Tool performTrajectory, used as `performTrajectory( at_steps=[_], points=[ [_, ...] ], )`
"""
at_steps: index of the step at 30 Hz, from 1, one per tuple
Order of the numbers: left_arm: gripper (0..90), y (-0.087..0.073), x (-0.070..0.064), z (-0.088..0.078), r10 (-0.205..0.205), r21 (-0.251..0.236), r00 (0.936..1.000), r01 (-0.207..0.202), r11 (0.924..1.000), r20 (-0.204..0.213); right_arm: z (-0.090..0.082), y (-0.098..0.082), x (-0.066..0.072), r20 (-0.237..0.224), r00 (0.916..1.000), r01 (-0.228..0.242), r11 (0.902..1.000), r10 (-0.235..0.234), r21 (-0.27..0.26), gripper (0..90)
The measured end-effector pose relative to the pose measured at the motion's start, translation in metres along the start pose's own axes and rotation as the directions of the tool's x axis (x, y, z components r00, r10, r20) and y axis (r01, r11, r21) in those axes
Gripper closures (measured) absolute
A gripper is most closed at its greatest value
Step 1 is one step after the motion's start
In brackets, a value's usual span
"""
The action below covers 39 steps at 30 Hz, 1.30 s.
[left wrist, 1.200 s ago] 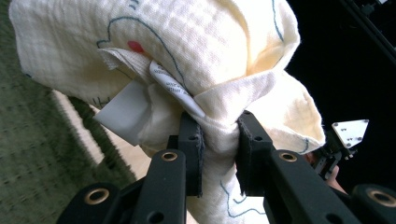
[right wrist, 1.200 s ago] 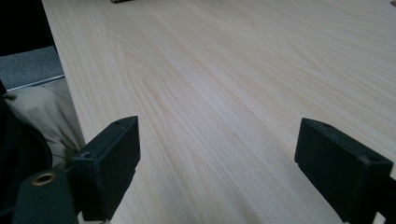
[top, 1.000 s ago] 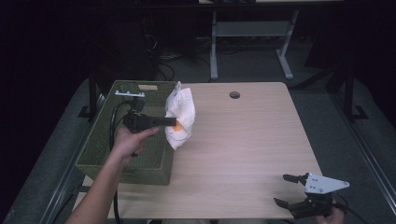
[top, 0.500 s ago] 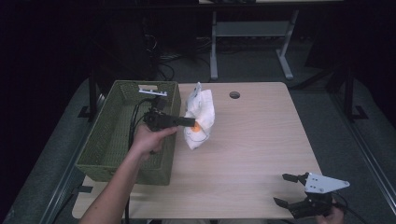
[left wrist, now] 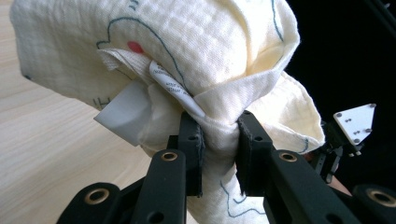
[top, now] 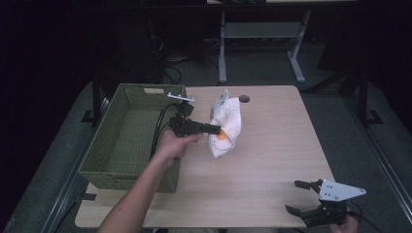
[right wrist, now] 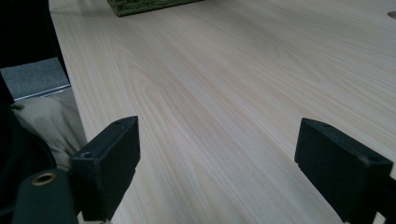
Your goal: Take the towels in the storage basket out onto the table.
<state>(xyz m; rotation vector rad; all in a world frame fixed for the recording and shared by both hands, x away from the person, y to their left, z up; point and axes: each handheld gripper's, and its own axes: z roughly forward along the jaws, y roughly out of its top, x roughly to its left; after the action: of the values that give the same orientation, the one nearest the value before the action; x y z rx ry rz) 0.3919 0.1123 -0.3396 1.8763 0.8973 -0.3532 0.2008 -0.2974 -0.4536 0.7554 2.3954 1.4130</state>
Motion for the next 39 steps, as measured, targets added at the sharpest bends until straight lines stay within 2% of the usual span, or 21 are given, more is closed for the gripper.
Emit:
performTrajectory(
  at_steps=[7,17,26,31,39],
  points=[
    [75.0,0.003,-0.003,0.019,0.019,0.030,0.9998,-0.019,0.9994,-0.005,0.002,0.003,0.001,-0.003,1.0000,0.008,0.9999,-0.008,-0.008,13.8],
    [75.0,0.006,-0.005,0.046,0.004,0.018,1.0000,-0.004,0.9998,0.005,0.001,0.003,0.000,-0.008,1.0000,0.006,0.9999,-0.006,-0.014,13.8],
    [74.9,0.004,-0.003,0.069,0.017,0.050,0.9998,-0.017,0.9986,0.000,0.001,0.003,-0.001,-0.007,1.0000,0.003,0.9998,-0.003,-0.017,13.8],
    [74.9,0.004,-0.002,0.079,0.003,0.047,1.0000,-0.003,0.9989,0.001,0.001,0.002,-0.001,-0.007,1.0000,0.000,0.9999,0.000,-0.017,13.8],
    [73.9,0.001,0.003,0.099,-0.014,0.065,0.9995,0.016,0.9978,-0.030,0.000,0.002,-0.001,-0.004,1.0000,0.002,0.9998,-0.002,-0.022,13.8]
  ],
)
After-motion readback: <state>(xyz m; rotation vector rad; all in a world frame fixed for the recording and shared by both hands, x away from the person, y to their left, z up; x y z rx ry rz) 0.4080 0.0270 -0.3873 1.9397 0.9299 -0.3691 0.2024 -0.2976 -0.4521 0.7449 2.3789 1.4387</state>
